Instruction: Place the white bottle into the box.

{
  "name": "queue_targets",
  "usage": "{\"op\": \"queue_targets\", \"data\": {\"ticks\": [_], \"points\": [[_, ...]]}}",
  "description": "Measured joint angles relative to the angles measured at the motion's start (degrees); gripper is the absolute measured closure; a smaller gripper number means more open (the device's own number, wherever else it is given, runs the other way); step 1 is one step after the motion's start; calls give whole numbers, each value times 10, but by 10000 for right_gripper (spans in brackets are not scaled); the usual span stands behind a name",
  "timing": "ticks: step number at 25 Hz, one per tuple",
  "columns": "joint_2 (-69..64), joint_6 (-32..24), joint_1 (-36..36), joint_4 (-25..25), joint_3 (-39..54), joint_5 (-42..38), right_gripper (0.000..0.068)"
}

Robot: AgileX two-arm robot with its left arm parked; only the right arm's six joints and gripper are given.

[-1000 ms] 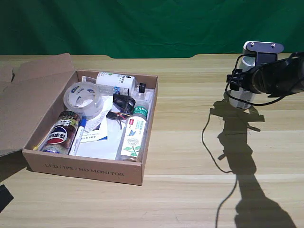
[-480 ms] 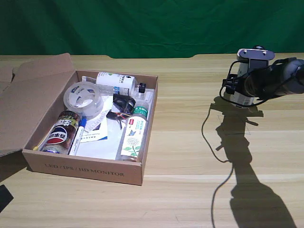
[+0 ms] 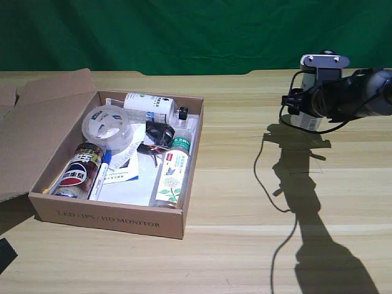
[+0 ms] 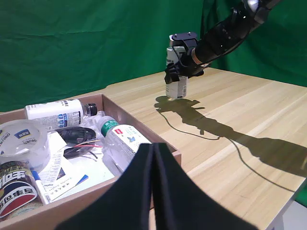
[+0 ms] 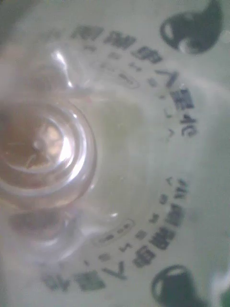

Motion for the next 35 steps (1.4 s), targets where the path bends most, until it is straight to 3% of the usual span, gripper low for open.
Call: {"op": "queue_targets", "data": {"ticks": [5, 15, 20, 26, 30, 35], "points": [[-72, -70, 59, -3, 0, -105, 143], [-140, -55, 261, -21, 0, -370, 143], [-86, -48, 319, -27, 0, -383, 143], [-67, -47, 321, -31, 0, -386, 143], [-69, -47, 320, -31, 0, -369, 26], [-88, -47, 320, -30, 0, -360, 3]]}}
